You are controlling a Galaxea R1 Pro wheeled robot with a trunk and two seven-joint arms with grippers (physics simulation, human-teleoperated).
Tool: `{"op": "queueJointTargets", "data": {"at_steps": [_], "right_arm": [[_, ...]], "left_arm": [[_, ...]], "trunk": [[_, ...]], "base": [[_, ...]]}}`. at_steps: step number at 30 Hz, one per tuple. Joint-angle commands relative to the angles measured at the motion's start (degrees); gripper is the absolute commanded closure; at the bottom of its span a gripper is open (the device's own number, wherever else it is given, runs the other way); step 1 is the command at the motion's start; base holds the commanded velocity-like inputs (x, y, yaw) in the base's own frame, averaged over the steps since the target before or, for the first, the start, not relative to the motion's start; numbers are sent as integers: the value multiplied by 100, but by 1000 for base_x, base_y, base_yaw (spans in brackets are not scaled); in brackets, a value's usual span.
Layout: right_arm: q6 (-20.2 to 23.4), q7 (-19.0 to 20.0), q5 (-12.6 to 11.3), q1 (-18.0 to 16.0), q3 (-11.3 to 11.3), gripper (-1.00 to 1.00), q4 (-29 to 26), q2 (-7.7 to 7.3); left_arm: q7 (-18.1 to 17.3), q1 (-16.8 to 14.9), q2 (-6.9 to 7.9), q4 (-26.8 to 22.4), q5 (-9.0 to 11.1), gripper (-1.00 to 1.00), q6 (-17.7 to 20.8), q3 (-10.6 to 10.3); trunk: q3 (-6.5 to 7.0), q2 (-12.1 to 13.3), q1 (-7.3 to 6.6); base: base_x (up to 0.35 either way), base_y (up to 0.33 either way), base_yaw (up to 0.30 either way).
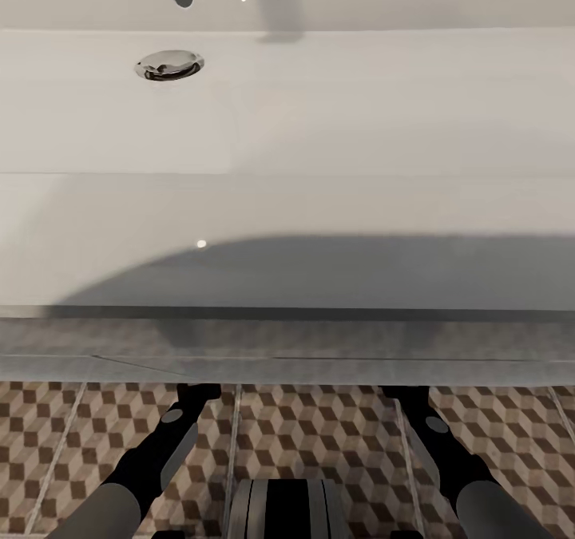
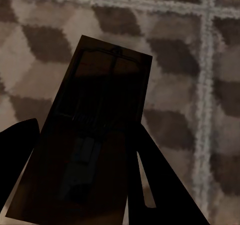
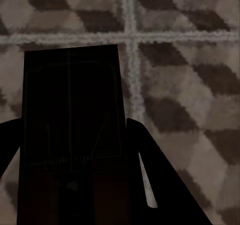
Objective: Take the four mousetraps from the cabinet in the bathroom and place them on the bathroom floor. Make sure all four end up on the same floor surface, and ensure that at least two of them are either under or directly next to the same bathroom sink.
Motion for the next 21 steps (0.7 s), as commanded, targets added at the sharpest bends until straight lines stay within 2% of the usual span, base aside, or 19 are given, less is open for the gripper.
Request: {"op": "queueJointTargets", "data": {"at_steps": [1, 21], "right_arm": [[-19, 7, -54, -2, 5, 100, 3, -1], [-10, 7, -73, -2, 13, 100, 33, -1]], "left_arm": [[51, -3, 9, -4, 60, 100, -17, -48], [56, -3, 8, -1, 58, 100, -15, -40]], "trunk": [[-3, -1, -1], [-3, -1, -1]], "base": [[0, 0, 0], [0, 0, 0]]}}
